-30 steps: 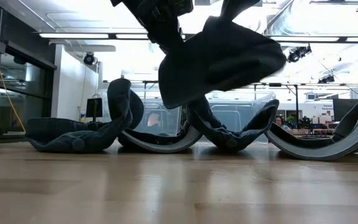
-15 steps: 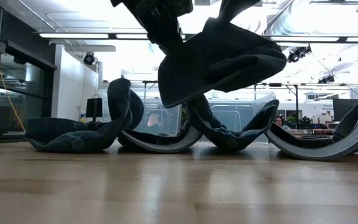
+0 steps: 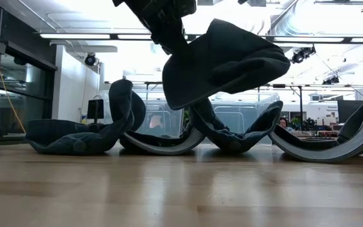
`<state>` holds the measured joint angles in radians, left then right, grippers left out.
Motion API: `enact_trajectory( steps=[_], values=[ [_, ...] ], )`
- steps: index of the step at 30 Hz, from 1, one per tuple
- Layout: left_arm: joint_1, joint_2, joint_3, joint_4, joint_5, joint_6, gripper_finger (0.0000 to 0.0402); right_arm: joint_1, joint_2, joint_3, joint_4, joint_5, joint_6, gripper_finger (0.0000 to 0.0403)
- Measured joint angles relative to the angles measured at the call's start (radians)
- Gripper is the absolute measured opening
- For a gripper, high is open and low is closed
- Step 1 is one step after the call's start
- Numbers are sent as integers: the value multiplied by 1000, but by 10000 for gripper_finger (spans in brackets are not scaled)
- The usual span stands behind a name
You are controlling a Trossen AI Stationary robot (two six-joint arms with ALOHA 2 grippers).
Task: Pick & Place hat
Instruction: Put the bottom blue cap into the right transparent bin
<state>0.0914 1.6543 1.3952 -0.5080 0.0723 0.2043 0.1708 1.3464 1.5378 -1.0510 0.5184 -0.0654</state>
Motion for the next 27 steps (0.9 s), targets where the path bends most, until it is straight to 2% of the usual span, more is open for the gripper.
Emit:
enact_trajectory(
  steps=[8, 17, 23, 27],
  values=[
    [0, 0, 0, 181, -47, 0, 2, 0, -217, -148, 33, -10, 120, 210],
    [0, 0, 0, 373, -143, 0, 2, 0, -394, -360, 237, 27, 155, 210],
    [0, 0, 0, 452, -232, 0, 2, 0, -427, -389, 285, 130, 201, 210],
    [0, 0, 0, 452, -240, 0, 2, -1, -444, -389, 307, 223, 206, 210]
  ],
)
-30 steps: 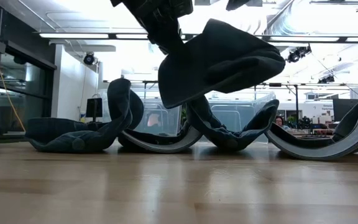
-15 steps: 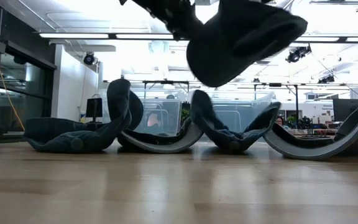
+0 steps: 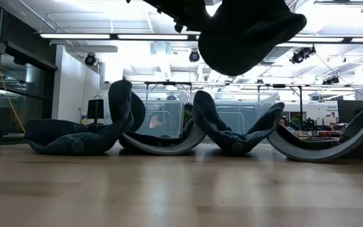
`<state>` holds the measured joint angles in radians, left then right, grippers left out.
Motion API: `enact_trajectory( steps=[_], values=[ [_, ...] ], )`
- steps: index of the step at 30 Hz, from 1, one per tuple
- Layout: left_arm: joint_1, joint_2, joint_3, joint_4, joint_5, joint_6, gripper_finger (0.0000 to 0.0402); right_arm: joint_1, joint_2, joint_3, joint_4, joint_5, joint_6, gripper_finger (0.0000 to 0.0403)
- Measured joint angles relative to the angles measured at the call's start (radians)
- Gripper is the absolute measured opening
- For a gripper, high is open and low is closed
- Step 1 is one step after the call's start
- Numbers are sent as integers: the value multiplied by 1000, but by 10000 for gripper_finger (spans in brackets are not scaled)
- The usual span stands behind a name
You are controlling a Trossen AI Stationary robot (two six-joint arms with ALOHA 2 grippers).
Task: Pick & Place hat
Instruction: Put the bottom blue cap into the right transparent bin
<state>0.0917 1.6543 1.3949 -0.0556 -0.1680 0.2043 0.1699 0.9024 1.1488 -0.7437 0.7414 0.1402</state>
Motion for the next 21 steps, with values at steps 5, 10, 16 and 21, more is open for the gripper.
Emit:
enact_trajectory(
  steps=[5, 10, 16, 21],
  values=[
    [0, 16, 0, 25, -16, 0, 2, 0, -20, 39, 10, 51, -63, 210],
    [0, 23, -2, 77, -104, 0, 2, 0, -42, 69, -25, 91, -69, 210],
    [1, 22, -1, 176, -192, 0, 2, 0, -76, 69, -87, 231, -53, 210],
    [0, 21, 0, 270, -260, 12, 2, 0, -92, 66, -160, 263, 49, 210]
  ],
)
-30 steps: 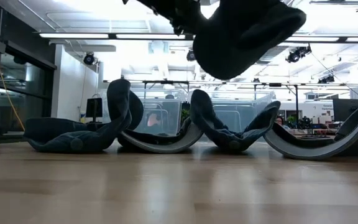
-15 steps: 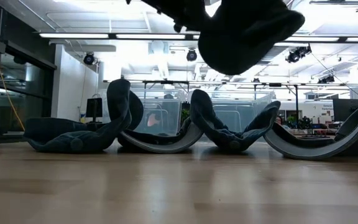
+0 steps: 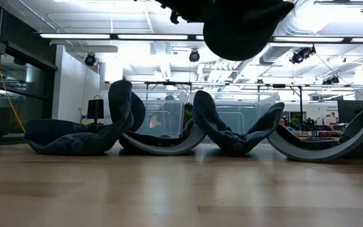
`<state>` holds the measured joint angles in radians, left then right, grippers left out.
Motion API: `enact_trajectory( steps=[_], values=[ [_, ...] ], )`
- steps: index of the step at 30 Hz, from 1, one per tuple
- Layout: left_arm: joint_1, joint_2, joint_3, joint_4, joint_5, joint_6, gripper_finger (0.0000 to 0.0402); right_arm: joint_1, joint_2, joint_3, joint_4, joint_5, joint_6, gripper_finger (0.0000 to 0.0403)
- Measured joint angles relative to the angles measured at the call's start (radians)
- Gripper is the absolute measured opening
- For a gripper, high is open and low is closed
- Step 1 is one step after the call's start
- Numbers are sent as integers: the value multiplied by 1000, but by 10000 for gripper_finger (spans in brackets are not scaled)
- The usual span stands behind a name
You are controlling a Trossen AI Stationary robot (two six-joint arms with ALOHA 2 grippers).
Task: Pick & Place hat
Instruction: Put the bottom blue cap into the right transparent bin
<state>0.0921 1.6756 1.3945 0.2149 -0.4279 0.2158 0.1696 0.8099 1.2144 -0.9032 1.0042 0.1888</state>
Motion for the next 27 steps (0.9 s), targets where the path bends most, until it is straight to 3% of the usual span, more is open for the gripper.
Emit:
enact_trajectory(
  steps=[8, 17, 22, 27],
  values=[
    [29, 0, -7, 133, -31, -6, 2, 0, 7, -44, -91, -46, 151, 210],
    [72, 0, -69, 267, -2, -70, 2, 0, -2, -98, -49, -7, 148, 210],
    [72, 0, -71, 225, 29, -81, 2, 0, -49, -89, 98, -19, -37, 211],
    [72, 0, -71, 242, 78, -82, 2, 0, -61, -21, 261, -129, -365, 211]
  ],
)
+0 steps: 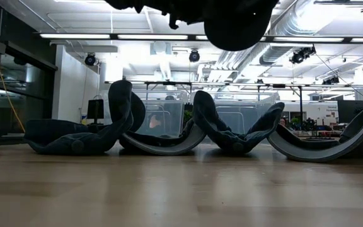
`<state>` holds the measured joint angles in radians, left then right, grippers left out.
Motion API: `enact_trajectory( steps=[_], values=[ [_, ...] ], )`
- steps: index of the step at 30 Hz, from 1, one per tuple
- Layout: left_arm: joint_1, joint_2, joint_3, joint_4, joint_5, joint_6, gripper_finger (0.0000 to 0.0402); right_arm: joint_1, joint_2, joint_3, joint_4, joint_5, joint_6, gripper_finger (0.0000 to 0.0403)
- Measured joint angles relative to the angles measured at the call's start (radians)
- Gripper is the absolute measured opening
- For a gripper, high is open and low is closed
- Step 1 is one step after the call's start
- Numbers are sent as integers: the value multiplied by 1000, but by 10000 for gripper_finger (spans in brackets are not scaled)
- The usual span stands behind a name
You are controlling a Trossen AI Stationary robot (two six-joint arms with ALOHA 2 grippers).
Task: Pick & Place hat
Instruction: Put the bottom blue cap into the right transparent bin
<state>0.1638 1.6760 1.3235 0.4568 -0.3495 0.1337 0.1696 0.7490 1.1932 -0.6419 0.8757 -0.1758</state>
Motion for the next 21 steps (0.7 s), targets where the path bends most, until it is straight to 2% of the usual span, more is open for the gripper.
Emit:
enact_trajectory(
  steps=[3, 7, 10, 15, 21],
  values=[
    [0, 0, 0, 10, 16, 0, 2, 0, 20, 46, 34, -42, -117, 211],
    [1, 0, 0, 12, 34, 16, 2, -8, 68, 125, 33, -72, -183, 211],
    [14, 0, 0, 13, 118, 27, 2, -30, 105, 183, 20, -106, -212, 211],
    [54, 0, 0, 6, 247, 5, 2, -113, 179, 274, -101, -211, -215, 211],
    [94, 0, 0, -17, 303, -34, 2, -243, 268, 360, -196, -312, -204, 211]
  ],
)
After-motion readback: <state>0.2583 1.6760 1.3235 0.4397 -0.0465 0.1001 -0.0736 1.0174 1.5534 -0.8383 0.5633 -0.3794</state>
